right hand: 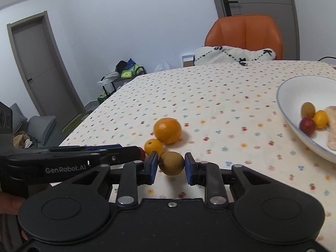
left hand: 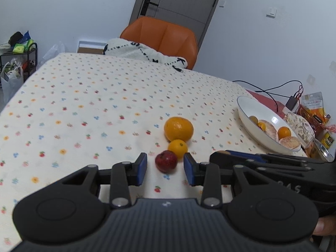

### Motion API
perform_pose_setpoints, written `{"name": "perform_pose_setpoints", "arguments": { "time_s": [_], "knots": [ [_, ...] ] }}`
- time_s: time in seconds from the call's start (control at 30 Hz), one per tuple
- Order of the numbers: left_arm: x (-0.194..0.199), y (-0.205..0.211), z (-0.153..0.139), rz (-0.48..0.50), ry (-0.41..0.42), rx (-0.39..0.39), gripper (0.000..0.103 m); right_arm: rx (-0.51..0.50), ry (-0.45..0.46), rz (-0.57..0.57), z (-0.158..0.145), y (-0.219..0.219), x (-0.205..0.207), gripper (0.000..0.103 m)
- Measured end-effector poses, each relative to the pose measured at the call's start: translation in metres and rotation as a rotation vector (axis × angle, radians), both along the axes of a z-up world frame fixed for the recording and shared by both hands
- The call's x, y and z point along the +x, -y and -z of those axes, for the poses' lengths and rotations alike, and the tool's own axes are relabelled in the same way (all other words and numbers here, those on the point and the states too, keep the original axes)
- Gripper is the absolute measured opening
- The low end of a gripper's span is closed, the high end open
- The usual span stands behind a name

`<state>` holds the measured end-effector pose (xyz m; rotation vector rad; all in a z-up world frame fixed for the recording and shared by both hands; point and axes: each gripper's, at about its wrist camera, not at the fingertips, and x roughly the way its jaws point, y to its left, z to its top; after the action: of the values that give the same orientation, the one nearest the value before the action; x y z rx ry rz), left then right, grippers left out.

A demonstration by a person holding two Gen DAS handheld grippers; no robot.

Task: Organize fruits
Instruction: 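Carry the plum and kiwi onto the white plate and open both grippers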

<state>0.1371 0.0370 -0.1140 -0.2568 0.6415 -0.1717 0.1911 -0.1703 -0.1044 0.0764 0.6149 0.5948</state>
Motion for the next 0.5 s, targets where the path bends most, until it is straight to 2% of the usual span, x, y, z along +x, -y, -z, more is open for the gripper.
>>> {"name": "perform_pose_setpoints", "arguments": {
  "time_s": [0.07,0.2,0.5],
  "knots": [
    [0.000,0.003,0.001,0.001,0.008,0.010,0.036,0.004,0.000,0.009,0.000,0.004,-0.001,0.026],
    [0.002,0.006,0.002,0.003,0.006,0.017,0.022,0.014,0.000,0.017,0.000,0.010,-0.002,0.026],
    [-0.005,0.006,-0.011,-0.008,0.040,0.024,0.022,0.025,0.014,0.036,-0.003,0.019,-0.003,0.026]
  ]
}}
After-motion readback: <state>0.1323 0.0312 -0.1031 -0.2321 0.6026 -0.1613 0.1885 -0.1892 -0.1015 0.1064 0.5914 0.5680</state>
